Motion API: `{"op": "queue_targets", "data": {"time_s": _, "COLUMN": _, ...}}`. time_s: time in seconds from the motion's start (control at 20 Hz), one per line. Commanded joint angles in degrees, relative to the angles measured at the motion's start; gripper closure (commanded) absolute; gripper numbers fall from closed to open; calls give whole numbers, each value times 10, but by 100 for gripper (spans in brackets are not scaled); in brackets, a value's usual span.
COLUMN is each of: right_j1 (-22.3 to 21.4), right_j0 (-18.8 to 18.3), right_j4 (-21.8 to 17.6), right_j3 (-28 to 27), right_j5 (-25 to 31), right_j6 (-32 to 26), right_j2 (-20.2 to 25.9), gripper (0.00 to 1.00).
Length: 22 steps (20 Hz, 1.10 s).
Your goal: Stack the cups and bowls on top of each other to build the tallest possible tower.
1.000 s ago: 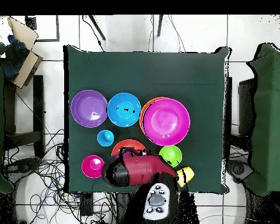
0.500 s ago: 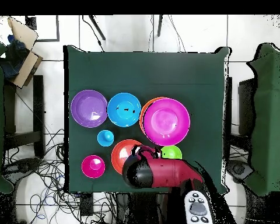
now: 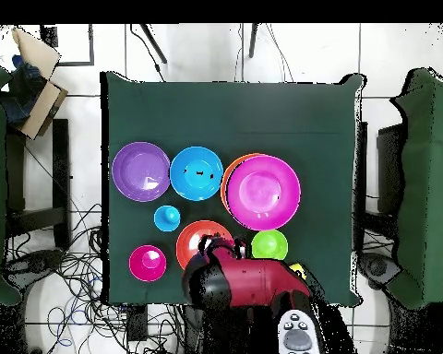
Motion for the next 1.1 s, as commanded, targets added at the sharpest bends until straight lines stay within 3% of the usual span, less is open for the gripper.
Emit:
{"op": "queue_targets", "data": {"time_s": 0.05, "right_j1": 0, "right_j0": 33, "right_j4": 21, "right_j3": 35, "right_j5": -15, "right_j6": 83, "right_j2": 47, "gripper": 0}}
{"op": "queue_targets", "data": {"time_s": 0.35, "right_j1": 6, "right_j0": 66, "right_j4": 65, "right_j3": 14, "right_j5": 2, "right_j6": 106, "right_j2": 34, "gripper": 0}}
{"op": "queue_targets", "data": {"time_s": 1.1, "right_j1": 23, "right_j0": 80, "right_j4": 123, "right_j3": -17, "right_j5": 10, "right_j6": 90, "right_j2": 12, "gripper": 0}}
